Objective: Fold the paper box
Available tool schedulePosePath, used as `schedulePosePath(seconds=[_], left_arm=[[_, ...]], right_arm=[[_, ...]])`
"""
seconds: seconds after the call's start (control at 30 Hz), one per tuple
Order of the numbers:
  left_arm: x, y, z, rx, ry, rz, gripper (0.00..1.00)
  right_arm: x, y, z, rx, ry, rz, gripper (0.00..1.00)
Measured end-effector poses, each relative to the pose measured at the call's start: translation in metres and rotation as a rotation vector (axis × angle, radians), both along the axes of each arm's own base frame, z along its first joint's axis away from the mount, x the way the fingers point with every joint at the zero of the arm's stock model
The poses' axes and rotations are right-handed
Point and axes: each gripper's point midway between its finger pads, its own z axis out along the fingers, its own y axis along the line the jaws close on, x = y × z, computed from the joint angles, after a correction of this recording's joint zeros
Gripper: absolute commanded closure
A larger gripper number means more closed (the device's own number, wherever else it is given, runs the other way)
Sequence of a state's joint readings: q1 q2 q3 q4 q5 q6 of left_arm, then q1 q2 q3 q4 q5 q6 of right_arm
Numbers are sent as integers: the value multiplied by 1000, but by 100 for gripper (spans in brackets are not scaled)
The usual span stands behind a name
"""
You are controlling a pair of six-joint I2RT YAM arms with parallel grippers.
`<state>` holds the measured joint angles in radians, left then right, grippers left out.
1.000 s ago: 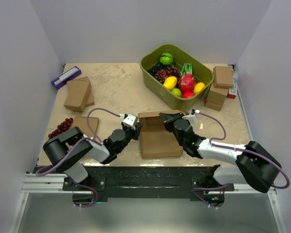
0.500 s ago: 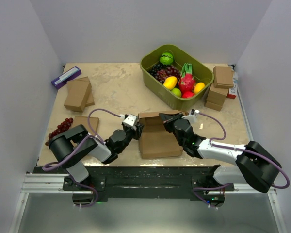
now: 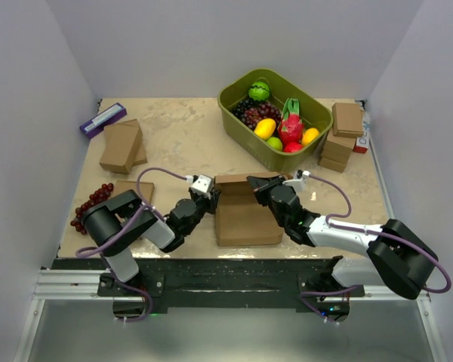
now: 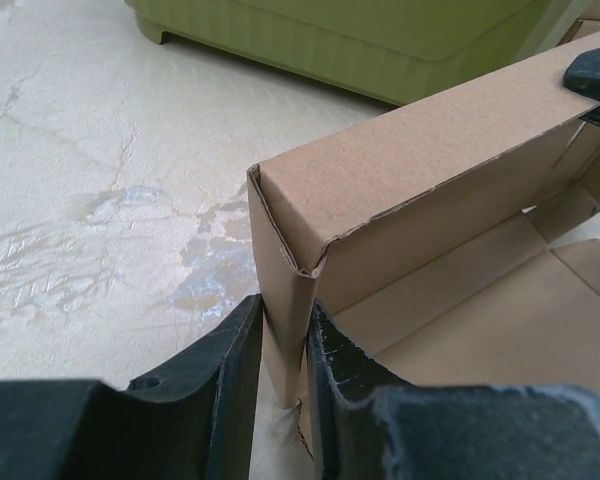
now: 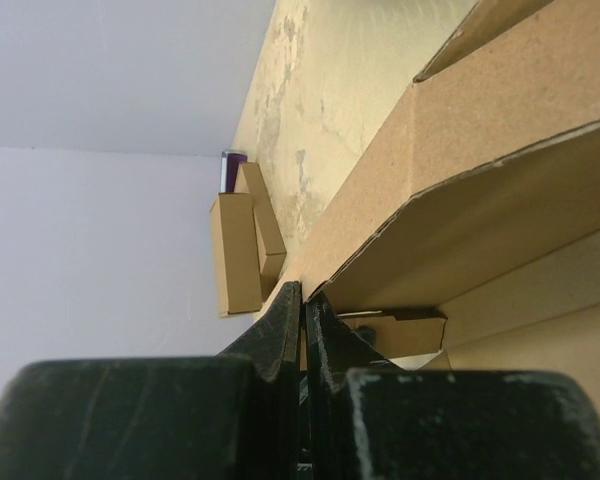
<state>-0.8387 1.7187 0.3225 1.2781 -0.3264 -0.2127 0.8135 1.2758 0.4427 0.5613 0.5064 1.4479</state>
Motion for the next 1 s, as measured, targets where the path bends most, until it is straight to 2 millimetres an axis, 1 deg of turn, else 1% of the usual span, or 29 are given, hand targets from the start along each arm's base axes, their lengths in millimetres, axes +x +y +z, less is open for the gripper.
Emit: schedulePosePath(seconds=[0.17, 0.27, 0.3, 0.33, 0.37, 0.5, 0.53, 0.57, 0.6, 0.67, 0.7, 0.77, 0.8, 0.9, 1.0], left_arm=[[6, 1, 0, -1, -7, 28, 82], [11, 2, 1, 11, -17, 53, 90], [14, 3, 1, 19, -23, 66, 96], [16, 3, 1, 27, -29, 80, 98], [19, 2, 1, 36, -35, 96, 100], [25, 4, 1, 56, -43, 148, 100], [25, 4, 1, 60, -41, 157, 100], [26, 5, 1, 63, -40, 165, 100], [26, 5, 1, 65, -39, 169, 100], [26, 5, 1, 69, -35, 170, 100], [25, 6, 1, 74, -28, 169, 100], [24, 8, 2, 80, -11, 169, 100], [23, 10, 2, 81, 10, 165, 100], [24, 20, 3, 79, 56, 166, 100], [24, 31, 5, 80, 107, 164, 100]], right_arm=[[0, 0, 0, 0, 0, 0, 100], [0, 0, 0, 1, 1, 0, 100], [0, 0, 0, 2, 1, 1, 100], [0, 0, 0, 2, 2, 1, 100], [-1, 1, -1, 0, 3, 2, 100], [-2, 1, -2, -4, 9, 4, 99], [-2, 1, -3, -6, 10, 4, 95], [-2, 1, -3, -7, 10, 4, 84], [-3, 0, -3, -12, 10, 6, 79], [-6, -1, -2, -39, 8, 20, 65], [-10, -2, -2, -65, 8, 32, 49], [-17, -5, 0, -125, -3, 65, 38], [-23, -7, 3, -162, -14, 89, 27], [-35, -14, 17, -242, -47, 144, 20], [-52, -28, 33, -318, -83, 196, 19]])
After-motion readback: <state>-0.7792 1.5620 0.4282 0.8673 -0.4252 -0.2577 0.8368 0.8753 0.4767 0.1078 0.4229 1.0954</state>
